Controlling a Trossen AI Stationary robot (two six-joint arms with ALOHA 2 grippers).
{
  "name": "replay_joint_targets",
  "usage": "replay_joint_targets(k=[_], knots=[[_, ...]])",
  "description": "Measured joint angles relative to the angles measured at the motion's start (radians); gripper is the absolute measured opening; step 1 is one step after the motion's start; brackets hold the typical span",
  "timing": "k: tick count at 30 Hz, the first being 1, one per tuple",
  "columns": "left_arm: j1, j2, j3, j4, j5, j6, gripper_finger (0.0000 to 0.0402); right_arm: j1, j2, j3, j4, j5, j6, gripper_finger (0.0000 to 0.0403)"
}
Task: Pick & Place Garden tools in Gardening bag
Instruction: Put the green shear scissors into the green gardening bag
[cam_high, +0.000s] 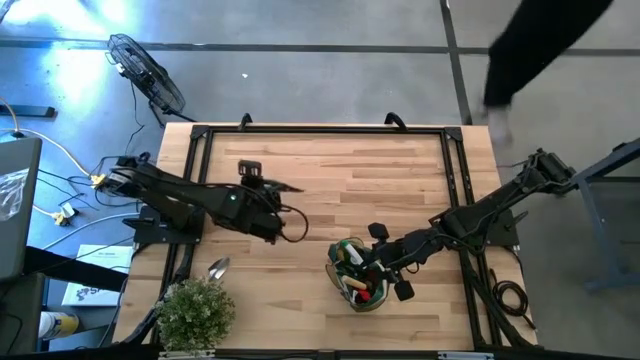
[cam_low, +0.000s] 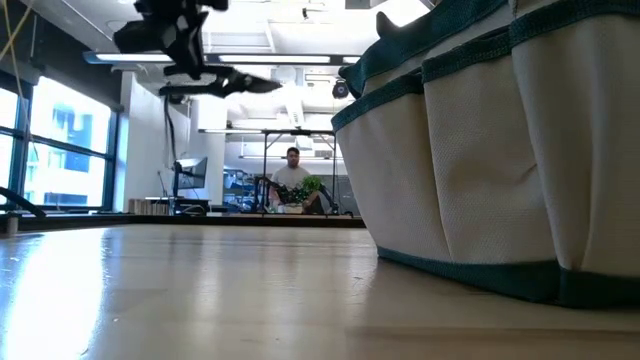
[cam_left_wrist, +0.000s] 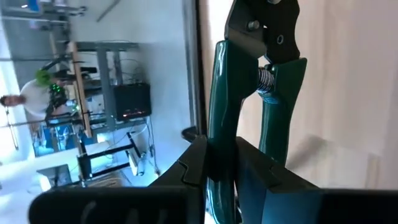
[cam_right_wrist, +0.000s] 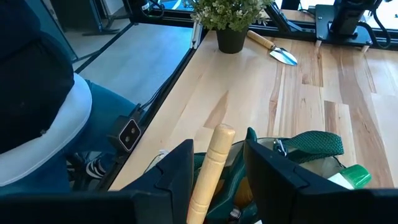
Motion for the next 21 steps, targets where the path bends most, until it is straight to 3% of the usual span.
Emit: replay_joint_targets(k=[6, 21], knots=[[0.0, -0.087, 0.0, 0.038, -0.064, -0.053, 0.0043, 0.0, 0.0, 0.0, 0.0, 0.0, 0.0, 0.0133], [-0.001, -0.416, 0.0, 0.253, -0.083, -0.013, 0.0043, 0.0, 0.0, 0.0, 0.0, 0.0, 0.0, 0.0133]])
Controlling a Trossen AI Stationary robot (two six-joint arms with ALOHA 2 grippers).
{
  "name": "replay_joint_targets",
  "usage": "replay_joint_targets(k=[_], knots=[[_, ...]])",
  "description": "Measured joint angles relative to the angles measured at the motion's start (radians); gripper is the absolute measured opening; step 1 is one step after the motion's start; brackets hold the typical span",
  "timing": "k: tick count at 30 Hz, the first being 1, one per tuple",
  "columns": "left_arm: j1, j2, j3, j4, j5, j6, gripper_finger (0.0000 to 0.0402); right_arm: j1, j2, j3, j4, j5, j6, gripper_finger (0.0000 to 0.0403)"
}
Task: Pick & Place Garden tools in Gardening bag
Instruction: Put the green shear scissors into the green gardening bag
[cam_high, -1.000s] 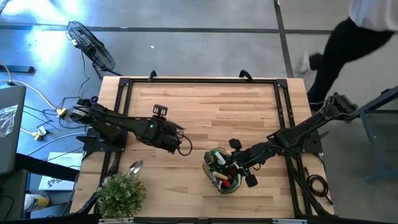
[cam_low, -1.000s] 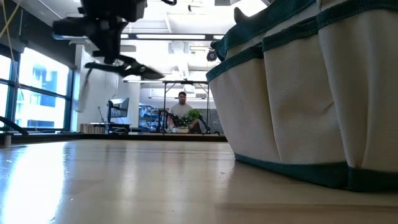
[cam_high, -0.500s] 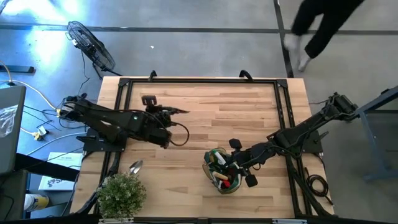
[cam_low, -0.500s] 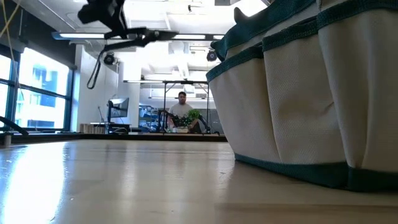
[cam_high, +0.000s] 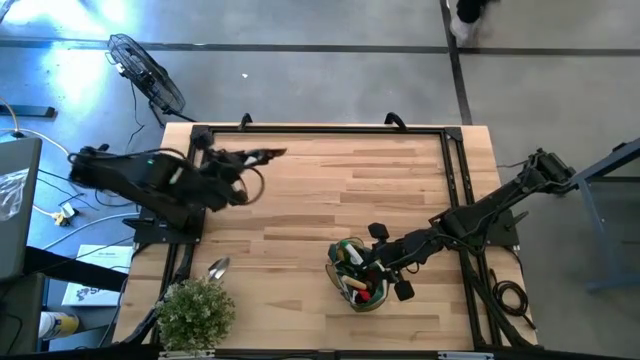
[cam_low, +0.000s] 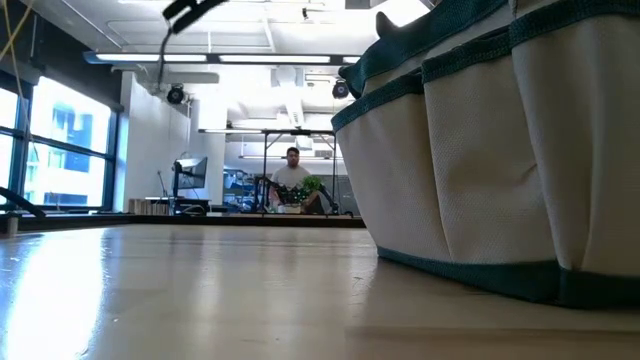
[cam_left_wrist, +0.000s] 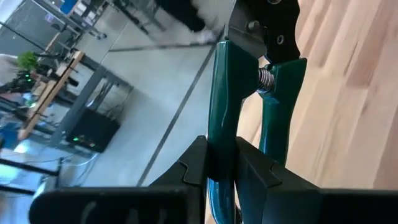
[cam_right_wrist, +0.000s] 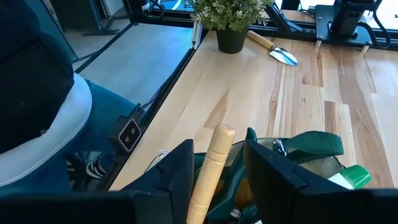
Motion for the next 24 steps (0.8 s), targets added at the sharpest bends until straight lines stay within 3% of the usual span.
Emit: replay_joint_targets(k=[9, 17, 24], knots=[[0.0, -0.132, -0.001, 0.101, 0.086, 0.061, 0.0043, 0.0, 0.0, 0.0, 0.008, 0.0, -0.002, 0.0133], [0.0, -0.255, -0.15, 0.504, 0.451, 0.316, 0.0043, 0.0, 0.0, 0.0, 0.032, 0.0, -0.019, 0.0133], [0.0, -0.302, -0.287, 0.643, 0.483, 0.37, 0.0043, -0.003, 0.0, 0.0, 0.057, 0.0, -0.019, 0.0133]])
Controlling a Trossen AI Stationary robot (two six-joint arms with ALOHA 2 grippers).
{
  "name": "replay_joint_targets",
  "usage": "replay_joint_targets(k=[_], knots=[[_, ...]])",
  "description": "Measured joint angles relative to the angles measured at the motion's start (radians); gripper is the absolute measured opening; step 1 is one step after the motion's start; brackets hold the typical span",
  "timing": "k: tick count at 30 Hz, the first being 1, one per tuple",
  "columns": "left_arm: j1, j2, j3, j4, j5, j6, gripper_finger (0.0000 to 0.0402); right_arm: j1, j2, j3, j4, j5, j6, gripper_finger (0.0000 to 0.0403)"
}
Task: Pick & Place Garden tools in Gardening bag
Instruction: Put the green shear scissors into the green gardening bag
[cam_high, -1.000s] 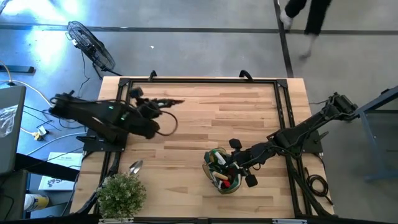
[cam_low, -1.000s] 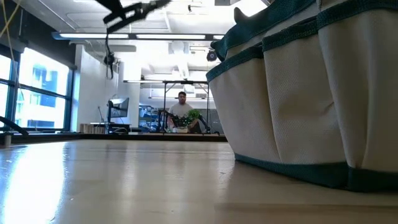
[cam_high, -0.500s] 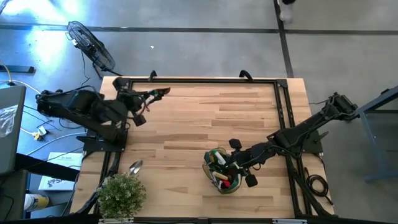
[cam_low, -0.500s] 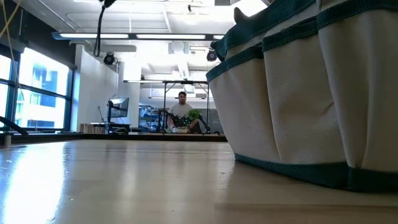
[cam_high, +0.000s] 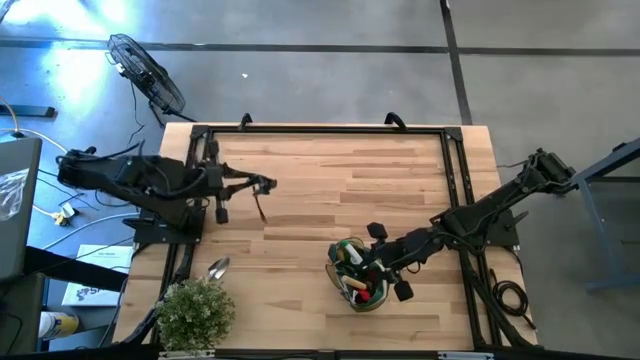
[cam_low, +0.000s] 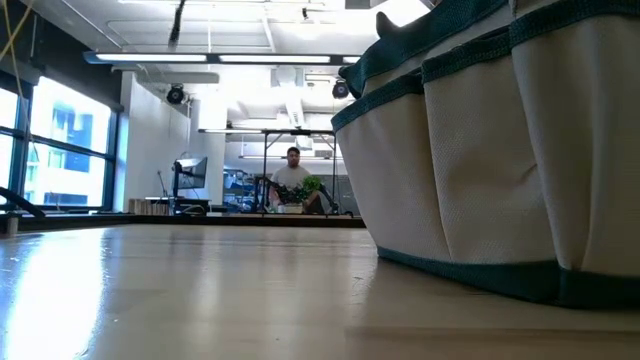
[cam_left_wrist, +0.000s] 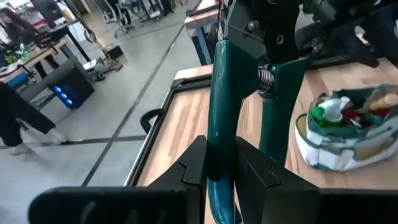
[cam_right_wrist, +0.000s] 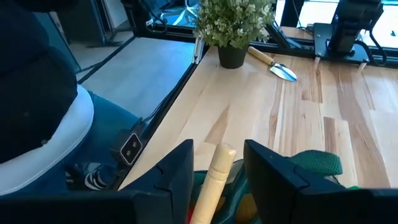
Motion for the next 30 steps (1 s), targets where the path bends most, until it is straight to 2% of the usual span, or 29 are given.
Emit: replay_joint_targets(k=[9, 15, 19, 30], knots=[[0.0, -0.008, -0.138, 0.141, 0.03, 0.043, 0.0043, 0.0, 0.0, 0.0, 0.132, 0.015, 0.0, 0.0133], [0.0, -0.007, -0.187, 0.222, 0.04, 0.078, 0.0043, 0.0, 0.0, 0.0, 0.162, 0.207, 0.0, 0.0133], [0.0, -0.008, -0.187, 0.228, 0.04, 0.078, 0.0043, -0.011, 0.0, 0.0, 0.169, 0.286, 0.0, 0.0133], [0.0, 0.015, -0.187, 0.239, 0.066, 0.06, 0.0043, -0.069, 0.0, 0.0, 0.172, 0.281, 0.023, 0.0135]])
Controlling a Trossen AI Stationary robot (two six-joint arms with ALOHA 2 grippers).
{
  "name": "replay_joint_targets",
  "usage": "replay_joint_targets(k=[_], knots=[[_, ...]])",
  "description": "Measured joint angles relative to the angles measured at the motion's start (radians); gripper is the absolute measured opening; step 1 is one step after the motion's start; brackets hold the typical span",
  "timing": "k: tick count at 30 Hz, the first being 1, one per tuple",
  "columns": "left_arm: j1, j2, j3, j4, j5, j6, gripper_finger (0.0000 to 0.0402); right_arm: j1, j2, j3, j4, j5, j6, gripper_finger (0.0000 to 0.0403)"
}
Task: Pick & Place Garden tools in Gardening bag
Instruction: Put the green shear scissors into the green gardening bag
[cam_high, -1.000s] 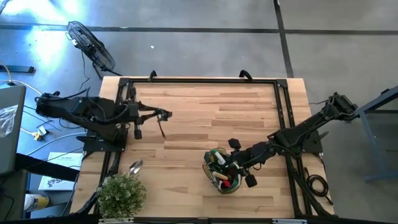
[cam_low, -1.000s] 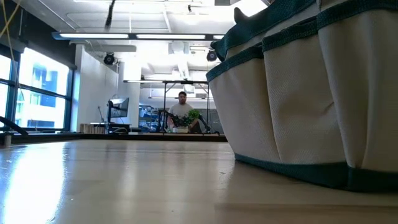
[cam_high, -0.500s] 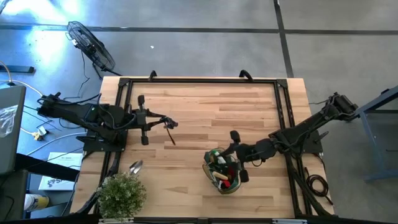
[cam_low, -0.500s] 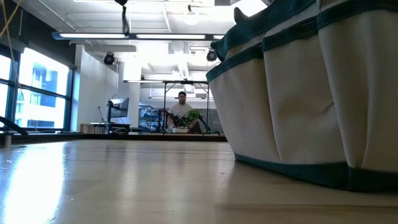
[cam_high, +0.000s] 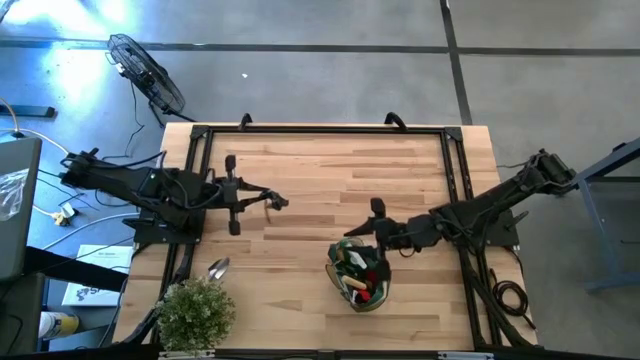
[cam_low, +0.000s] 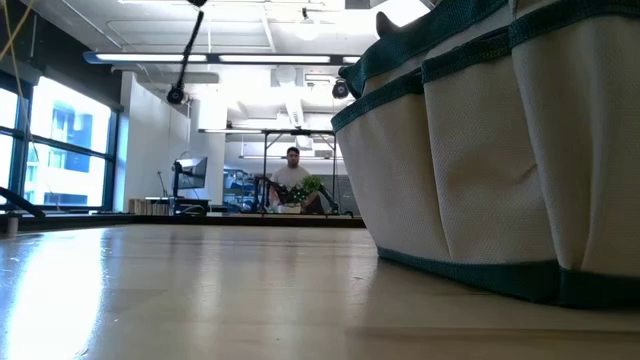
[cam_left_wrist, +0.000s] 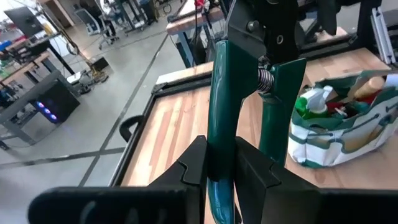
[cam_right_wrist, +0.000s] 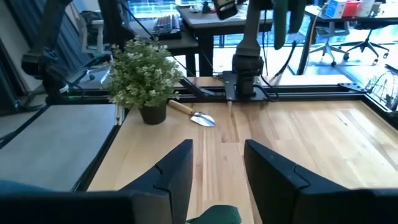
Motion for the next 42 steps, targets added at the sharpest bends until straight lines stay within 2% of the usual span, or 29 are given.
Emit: replay_joint_targets(k=[4, 10, 16, 22, 31, 34, 42], knots=[[0.0, 0.052, 0.0, 0.051, 0.0, 0.001, 0.0043, -0.022, 0.0, 0.0, 0.008, 0.0, 0.0, 0.0159], [0.0, 0.141, 0.0, 0.16, 0.009, 0.07, 0.0043, -0.048, 0.0, 0.0, 0.049, 0.0, -0.001, 0.0219], [0.013, 0.216, 0.0, 0.385, 0.001, 0.152, 0.0043, -0.074, 0.0, 0.0, 0.074, 0.033, -0.047, 0.0256], [0.103, 0.254, 0.0, 0.444, 0.03, 0.156, 0.0043, -0.091, 0.0, 0.0, 0.117, 0.03, -0.065, 0.0262], [0.246, 0.327, 0.0, 0.515, 0.226, 0.079, 0.0043, -0.09, 0.0, 0.0, 0.179, 0.033, -0.178, 0.0262], [0.27, 0.351, 0.0, 0.556, 0.264, 0.077, 0.0043, -0.092, 0.0, 0.0, 0.203, 0.036, -0.204, 0.0262], [0.274, 0.379, 0.0, 0.675, 0.279, 0.071, 0.0043, -0.122, 0.0, 0.0, 0.213, 0.145, -0.217, 0.0262]])
